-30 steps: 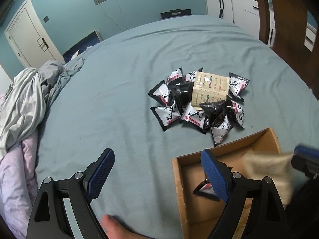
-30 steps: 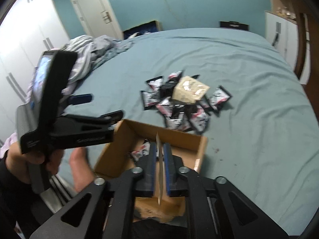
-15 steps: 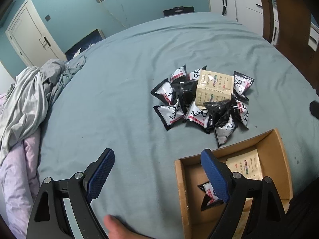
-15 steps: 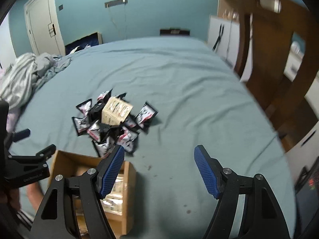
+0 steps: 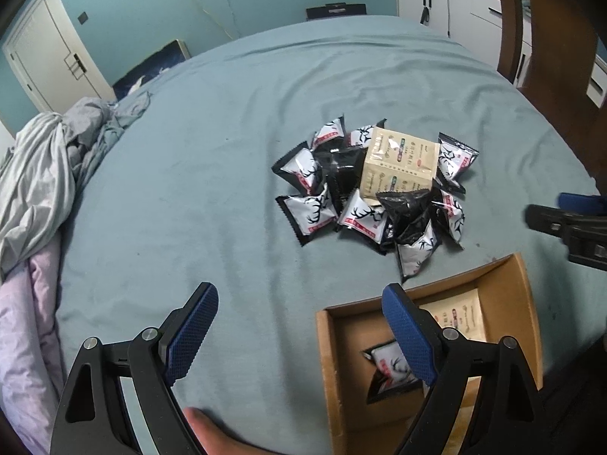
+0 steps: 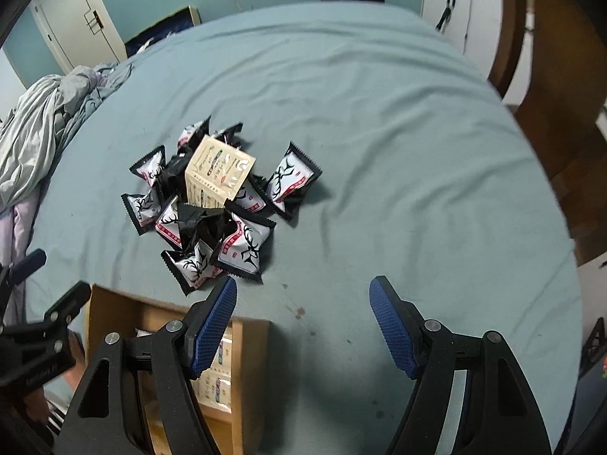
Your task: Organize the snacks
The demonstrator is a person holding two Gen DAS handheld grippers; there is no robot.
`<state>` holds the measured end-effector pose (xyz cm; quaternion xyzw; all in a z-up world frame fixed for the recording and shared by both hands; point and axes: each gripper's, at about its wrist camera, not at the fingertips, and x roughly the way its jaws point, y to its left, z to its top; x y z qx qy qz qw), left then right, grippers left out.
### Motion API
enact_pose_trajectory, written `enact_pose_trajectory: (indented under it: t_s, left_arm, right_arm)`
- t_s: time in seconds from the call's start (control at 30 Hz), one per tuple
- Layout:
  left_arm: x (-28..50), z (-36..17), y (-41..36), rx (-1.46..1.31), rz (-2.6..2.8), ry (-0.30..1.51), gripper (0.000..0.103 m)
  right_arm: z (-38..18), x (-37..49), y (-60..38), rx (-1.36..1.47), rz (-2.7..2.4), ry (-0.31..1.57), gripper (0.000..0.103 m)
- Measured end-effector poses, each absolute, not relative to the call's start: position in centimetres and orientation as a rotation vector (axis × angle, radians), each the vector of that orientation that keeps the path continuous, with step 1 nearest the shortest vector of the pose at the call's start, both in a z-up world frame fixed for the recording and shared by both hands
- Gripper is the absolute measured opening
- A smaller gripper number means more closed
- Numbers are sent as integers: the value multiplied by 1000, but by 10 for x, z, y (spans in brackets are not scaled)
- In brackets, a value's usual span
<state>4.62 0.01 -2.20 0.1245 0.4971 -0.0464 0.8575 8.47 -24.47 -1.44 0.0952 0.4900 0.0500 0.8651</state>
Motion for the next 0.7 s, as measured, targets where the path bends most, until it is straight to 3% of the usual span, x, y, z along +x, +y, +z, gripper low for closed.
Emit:
enact_pose_trajectory:
  t_s: [0.53, 0.57, 0.63, 0.7]
  left_arm:
    - [80, -36, 24, 169, -61, 1122, 89]
    - [82, -37, 26, 161, -54, 1125, 89]
    - [89, -40, 31, 142, -41, 1136, 89]
    - [95, -44, 35, 117, -28, 1149, 89]
  right_arm:
    - [-82, 196, -224, 343, 247, 1263, 72]
    - [-84, 198, -223, 338, 246, 1270, 67]
    - [-89, 200, -219, 323, 263, 1300, 38]
    - [-91, 199, -218, 310, 268, 1302, 37]
